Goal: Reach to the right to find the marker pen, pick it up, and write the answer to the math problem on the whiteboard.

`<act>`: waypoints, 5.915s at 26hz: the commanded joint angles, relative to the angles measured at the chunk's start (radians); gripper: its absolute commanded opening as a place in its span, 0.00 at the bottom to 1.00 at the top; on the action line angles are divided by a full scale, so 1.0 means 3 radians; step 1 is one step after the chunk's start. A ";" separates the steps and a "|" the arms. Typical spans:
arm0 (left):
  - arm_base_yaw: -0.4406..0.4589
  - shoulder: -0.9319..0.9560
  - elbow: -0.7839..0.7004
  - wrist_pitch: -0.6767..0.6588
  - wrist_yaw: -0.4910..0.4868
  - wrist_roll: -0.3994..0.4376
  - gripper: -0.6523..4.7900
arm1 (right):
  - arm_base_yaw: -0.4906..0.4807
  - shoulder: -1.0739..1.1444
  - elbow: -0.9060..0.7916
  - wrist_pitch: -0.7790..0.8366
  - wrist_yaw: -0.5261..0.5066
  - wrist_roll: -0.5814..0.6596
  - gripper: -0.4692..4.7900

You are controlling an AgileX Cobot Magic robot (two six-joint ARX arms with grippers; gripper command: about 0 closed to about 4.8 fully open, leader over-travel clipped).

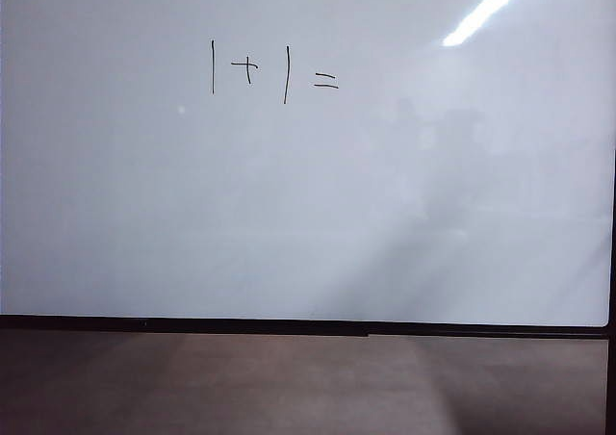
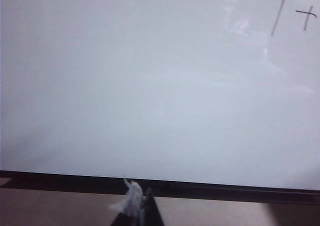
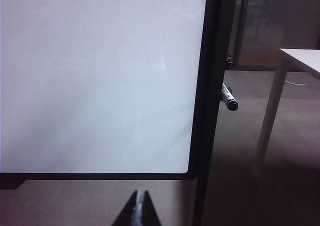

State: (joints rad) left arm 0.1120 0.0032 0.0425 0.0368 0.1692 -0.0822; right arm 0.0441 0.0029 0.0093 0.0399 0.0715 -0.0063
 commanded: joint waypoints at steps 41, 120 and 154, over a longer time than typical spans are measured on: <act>-0.0327 0.1240 0.2403 -0.1066 0.0721 0.0221 0.11 | -0.0399 0.1935 0.2252 0.0401 0.0262 -0.0303 1.00; -0.2692 0.4734 0.2836 0.1211 0.0324 0.0773 0.11 | -0.1284 0.6560 0.2705 0.3733 -0.1214 -0.0244 0.08; -0.2681 0.3145 0.2972 -0.0604 -0.0610 0.0703 0.11 | 0.1862 0.2206 0.1696 0.0296 0.0889 0.0134 0.08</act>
State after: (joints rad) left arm -0.6949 0.9390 0.9318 -0.1566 0.0044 0.1402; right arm 0.5827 0.6193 0.4904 0.0784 0.3340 0.0486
